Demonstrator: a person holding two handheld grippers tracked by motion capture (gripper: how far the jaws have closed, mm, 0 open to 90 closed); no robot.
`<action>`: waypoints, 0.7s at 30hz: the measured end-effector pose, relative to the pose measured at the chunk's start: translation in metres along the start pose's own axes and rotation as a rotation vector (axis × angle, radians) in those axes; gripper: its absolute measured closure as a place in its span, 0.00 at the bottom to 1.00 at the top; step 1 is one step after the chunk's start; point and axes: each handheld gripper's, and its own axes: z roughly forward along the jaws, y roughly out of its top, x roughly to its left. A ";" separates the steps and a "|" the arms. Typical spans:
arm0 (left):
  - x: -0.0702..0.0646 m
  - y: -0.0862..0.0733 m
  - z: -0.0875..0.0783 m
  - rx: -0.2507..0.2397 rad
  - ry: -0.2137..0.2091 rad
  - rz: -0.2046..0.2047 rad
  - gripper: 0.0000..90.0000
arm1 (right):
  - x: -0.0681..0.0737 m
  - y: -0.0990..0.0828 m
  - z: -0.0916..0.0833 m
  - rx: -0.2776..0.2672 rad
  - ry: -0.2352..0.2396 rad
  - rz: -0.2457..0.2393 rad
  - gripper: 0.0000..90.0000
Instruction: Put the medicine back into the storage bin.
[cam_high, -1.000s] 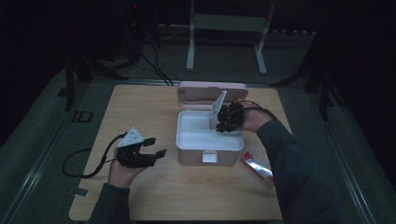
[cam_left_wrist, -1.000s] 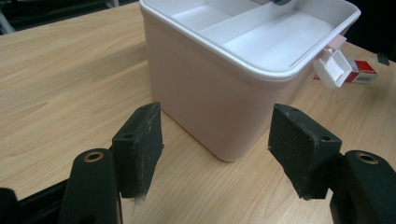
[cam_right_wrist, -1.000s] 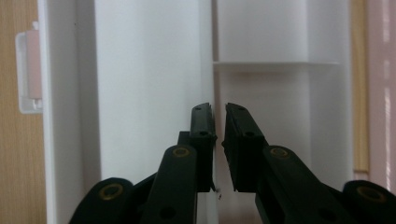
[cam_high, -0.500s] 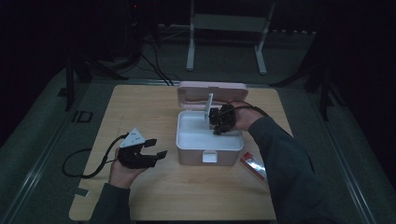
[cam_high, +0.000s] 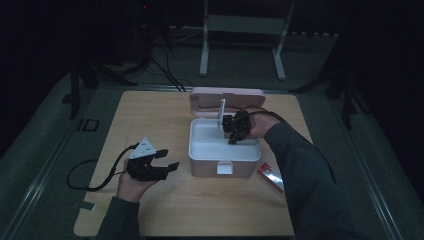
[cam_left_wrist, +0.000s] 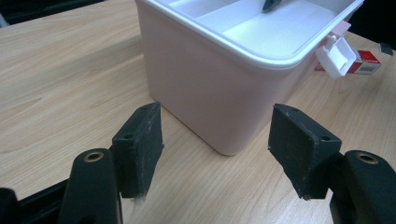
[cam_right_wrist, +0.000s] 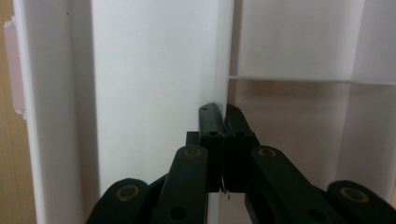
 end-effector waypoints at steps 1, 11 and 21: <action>0.000 0.000 0.000 0.000 0.000 0.000 0.39 | 0.000 0.000 0.000 0.000 0.000 0.000 0.99; 0.001 -0.001 -0.001 -0.002 0.006 -0.002 0.39 | 0.000 -0.003 -0.003 -0.026 -0.010 -0.007 1.00; 0.002 -0.001 -0.001 -0.002 0.007 -0.002 0.39 | 0.000 -0.005 -0.013 -0.061 -0.033 -0.009 1.00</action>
